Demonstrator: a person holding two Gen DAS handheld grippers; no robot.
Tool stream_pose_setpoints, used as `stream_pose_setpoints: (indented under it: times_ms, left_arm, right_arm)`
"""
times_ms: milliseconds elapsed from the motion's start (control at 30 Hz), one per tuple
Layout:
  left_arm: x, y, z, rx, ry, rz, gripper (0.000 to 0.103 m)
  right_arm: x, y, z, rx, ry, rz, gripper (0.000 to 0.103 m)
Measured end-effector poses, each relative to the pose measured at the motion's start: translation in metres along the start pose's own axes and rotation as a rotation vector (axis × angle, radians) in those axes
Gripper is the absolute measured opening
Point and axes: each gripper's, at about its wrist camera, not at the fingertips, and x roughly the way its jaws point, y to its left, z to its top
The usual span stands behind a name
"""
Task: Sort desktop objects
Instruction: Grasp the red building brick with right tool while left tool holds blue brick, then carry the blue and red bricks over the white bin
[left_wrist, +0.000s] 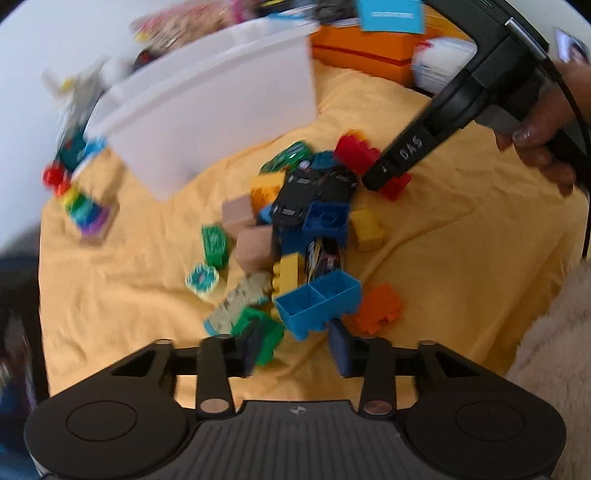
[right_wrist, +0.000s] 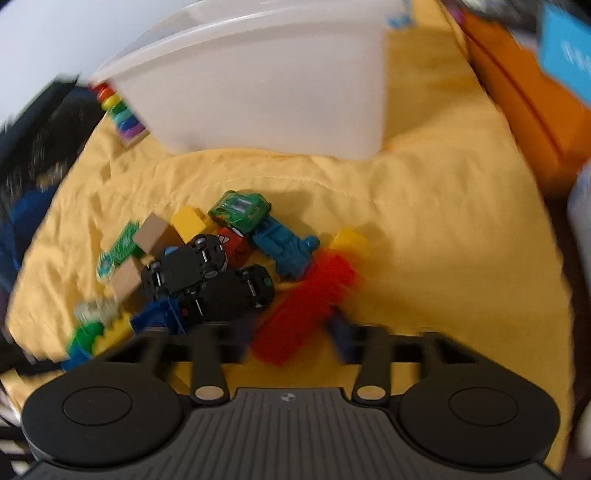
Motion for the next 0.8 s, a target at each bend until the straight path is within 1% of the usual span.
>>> stream_pose_setpoints:
  times_ms: [33,100,200,300,367,400,433,467,500,533,633,700,733,767,800]
  left_arm:
    - [0.000,-0.002,0.002,0.043,-0.009,0.007,0.052]
    - [-0.001,-0.006,0.004,0.142,-0.021,0.009,0.053]
    - [0.003,-0.008,0.008,0.269,-0.018,-0.035,0.057]
    - [0.011,-0.011,0.012,0.337,0.013,-0.095,0.057]
    - [0.016,-0.014,0.013,0.356,0.032,-0.133,0.056]
    - [0.018,-0.015,0.013,0.358,0.044,-0.153,0.054]
    - [0.019,-0.015,0.013,0.352,0.045,-0.164,0.053]
    - [0.018,-0.016,0.012,0.343,0.038,-0.162,0.048]
    - [0.017,-0.015,0.011,0.327,0.030,-0.166,0.038]
    - [0.016,-0.012,0.011,0.302,0.027,-0.175,0.035]
    - [0.013,0.003,0.009,0.144,0.036,-0.210,0.033]
    - [0.012,0.012,0.004,0.050,0.044,-0.224,0.033]
    - [0.012,0.016,0.001,0.004,0.051,-0.225,0.033]
    - [0.012,0.020,0.000,-0.036,0.051,-0.230,0.033]
    - [0.008,0.026,-0.001,-0.086,0.044,-0.241,0.033]
  right_arm:
    - [-0.003,0.004,-0.001,-0.044,-0.006,-0.012,0.026]
    - [-0.009,0.011,-0.009,-0.132,-0.014,-0.041,0.025]
    - [-0.017,0.016,-0.021,-0.186,0.005,-0.048,0.025]
    - [-0.024,0.019,-0.032,-0.218,0.033,-0.048,0.025]
    - [-0.027,0.022,-0.037,-0.245,0.039,-0.062,0.025]
    - [-0.029,0.023,-0.040,-0.256,0.043,-0.071,0.025]
    - [-0.030,0.023,-0.041,-0.259,0.045,-0.074,0.025]
    - [-0.032,0.023,-0.043,-0.255,0.044,-0.072,0.025]
    - [-0.033,0.022,-0.044,-0.250,0.044,-0.068,0.025]
    - [-0.033,0.022,-0.045,-0.244,0.046,-0.067,0.026]
    - [-0.033,0.022,-0.048,-0.231,0.028,-0.078,0.032]
    - [-0.033,0.025,-0.048,-0.237,-0.006,-0.080,0.035]
    - [-0.032,0.025,-0.049,-0.243,-0.023,-0.085,0.035]
    - [-0.028,0.026,-0.049,-0.251,-0.019,-0.101,0.035]
    - [-0.025,0.026,-0.050,-0.262,0.002,-0.111,0.031]
